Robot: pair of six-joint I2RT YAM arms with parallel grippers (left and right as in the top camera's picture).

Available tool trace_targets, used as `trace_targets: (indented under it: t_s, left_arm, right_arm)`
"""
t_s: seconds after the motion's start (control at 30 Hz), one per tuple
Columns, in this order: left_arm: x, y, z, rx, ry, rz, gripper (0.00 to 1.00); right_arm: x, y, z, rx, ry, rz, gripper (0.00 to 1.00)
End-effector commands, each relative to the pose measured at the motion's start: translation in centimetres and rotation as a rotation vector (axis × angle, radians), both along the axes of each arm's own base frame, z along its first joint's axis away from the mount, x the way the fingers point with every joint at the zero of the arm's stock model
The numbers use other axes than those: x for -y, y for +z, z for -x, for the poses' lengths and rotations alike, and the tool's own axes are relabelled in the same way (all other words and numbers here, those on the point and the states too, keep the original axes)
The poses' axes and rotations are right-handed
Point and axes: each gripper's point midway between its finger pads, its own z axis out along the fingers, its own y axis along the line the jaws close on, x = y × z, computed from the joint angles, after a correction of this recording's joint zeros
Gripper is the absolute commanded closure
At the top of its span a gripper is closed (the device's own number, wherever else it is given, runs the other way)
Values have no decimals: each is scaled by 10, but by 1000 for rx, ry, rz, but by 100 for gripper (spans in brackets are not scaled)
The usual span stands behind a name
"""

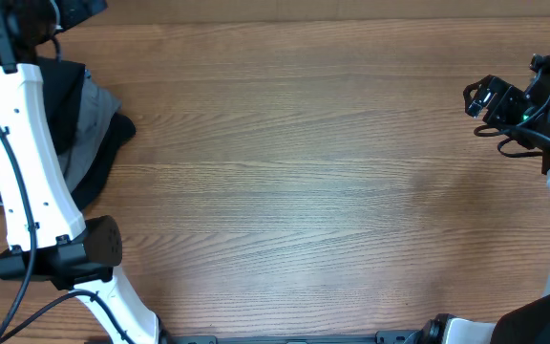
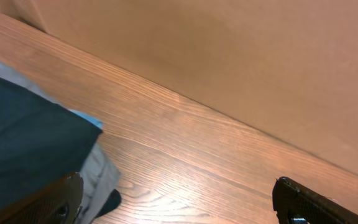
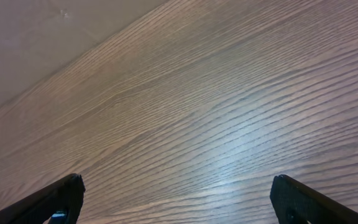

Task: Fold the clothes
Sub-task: 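Release the black shirt on the pile and lift the left gripper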

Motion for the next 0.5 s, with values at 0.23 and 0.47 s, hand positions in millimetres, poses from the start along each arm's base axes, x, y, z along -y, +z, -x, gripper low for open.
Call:
trace_targets:
  t_s: [0.23,0.47]
  left_arm:
    - [12,-3,-4,-5,-25,0,0]
    - [12,-3,-4,-5,-25,0,0]
  right_arm:
    - [0,2,0,7,2,4,0]
    - [-47,133,32,390,90,149,0]
